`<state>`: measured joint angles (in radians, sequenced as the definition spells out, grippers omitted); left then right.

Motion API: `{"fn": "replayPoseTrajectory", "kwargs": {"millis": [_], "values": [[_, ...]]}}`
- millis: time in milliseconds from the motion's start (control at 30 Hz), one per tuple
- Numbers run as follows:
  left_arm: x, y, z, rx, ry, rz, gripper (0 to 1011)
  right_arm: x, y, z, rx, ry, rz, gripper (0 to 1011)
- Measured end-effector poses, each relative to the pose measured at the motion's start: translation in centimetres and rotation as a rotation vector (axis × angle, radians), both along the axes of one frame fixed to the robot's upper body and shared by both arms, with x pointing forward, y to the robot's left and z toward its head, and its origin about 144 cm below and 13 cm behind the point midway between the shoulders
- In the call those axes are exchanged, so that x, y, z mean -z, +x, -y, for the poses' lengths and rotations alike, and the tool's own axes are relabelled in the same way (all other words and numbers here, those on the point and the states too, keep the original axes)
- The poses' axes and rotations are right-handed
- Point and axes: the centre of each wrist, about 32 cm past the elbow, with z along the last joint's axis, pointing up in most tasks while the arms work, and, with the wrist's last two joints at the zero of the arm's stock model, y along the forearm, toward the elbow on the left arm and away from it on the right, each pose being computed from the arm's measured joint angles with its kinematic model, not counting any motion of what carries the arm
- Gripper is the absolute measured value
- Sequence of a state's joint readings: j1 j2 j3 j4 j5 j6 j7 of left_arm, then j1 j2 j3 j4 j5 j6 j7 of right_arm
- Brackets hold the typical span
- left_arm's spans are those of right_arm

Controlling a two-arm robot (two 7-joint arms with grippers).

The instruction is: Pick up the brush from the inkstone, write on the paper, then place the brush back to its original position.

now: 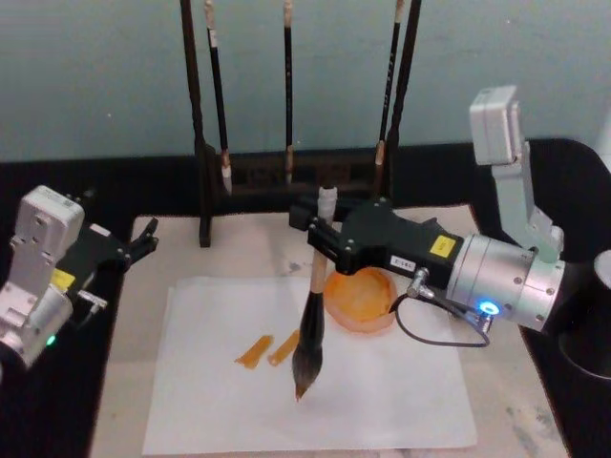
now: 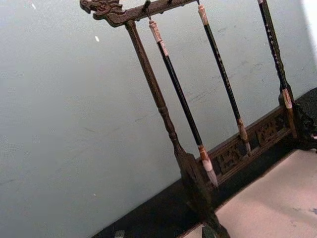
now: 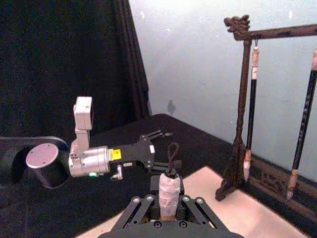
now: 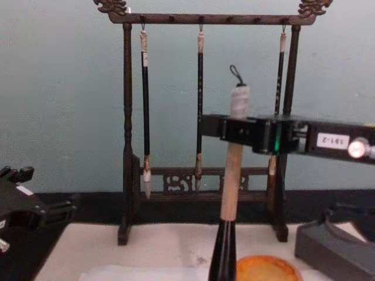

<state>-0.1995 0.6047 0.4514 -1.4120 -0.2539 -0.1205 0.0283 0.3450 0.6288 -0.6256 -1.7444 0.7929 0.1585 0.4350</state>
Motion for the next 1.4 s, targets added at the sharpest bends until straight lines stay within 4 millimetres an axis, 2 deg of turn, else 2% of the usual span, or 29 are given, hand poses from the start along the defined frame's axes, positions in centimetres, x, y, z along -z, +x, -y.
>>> {"fn": "replayPoseTrajectory", "kwargs": {"millis": [633,1400], "values": [[0.0,0.0,0.0,0.0,0.0,0.0,1010,1.1,1.1,0.1,0.027,-0.025,-0.012,152],[0.0,0.0,0.0,0.0,0.0,0.0,1010,1.0,2.0,0.9,0.091,-0.052,0.03,152]]}}
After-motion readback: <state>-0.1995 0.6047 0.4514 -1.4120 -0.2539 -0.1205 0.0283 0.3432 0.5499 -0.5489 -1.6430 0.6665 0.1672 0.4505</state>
